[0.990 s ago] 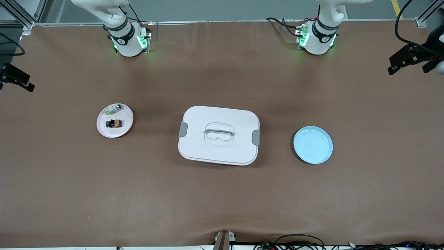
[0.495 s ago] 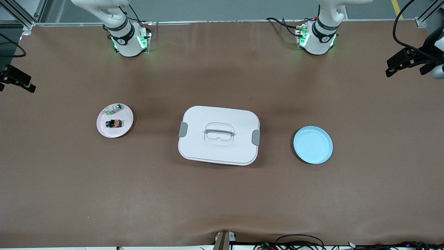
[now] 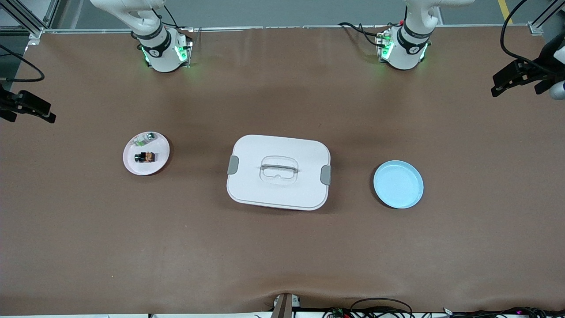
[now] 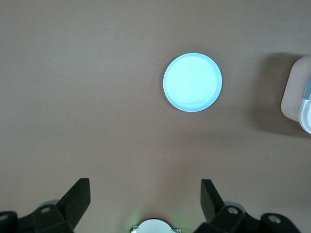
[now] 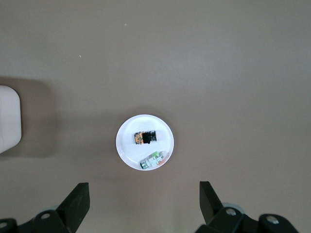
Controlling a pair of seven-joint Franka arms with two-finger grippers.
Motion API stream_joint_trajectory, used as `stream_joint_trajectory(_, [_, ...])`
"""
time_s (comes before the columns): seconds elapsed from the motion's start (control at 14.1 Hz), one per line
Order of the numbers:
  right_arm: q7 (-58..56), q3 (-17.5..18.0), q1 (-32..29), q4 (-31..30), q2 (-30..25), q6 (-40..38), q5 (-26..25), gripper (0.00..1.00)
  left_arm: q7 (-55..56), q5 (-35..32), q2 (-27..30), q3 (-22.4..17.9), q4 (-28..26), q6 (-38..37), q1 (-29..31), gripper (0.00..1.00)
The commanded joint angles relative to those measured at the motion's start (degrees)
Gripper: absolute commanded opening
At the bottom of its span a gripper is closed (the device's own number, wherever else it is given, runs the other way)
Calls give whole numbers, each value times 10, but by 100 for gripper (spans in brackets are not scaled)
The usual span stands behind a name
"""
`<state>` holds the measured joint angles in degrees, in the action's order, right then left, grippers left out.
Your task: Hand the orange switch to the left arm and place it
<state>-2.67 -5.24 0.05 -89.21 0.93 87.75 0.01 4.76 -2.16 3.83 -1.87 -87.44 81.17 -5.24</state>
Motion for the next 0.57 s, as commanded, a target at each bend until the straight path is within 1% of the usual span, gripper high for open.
stream_joint_trajectory(0.0, [6,-1,6,-5,32,-8,-4,100,-13,-10,0,1,5,-7,3,100])
stream_joint_trajectory(0.21, [8,-1,9,-71,33,29,-4,100,-13,-10,-7,0,5,-1,3,100])
stream_joint_trajectory(0.49, [7,-1,12,-176,30,145,-4,100,-13,-10,-20,1,5,15,1,100])
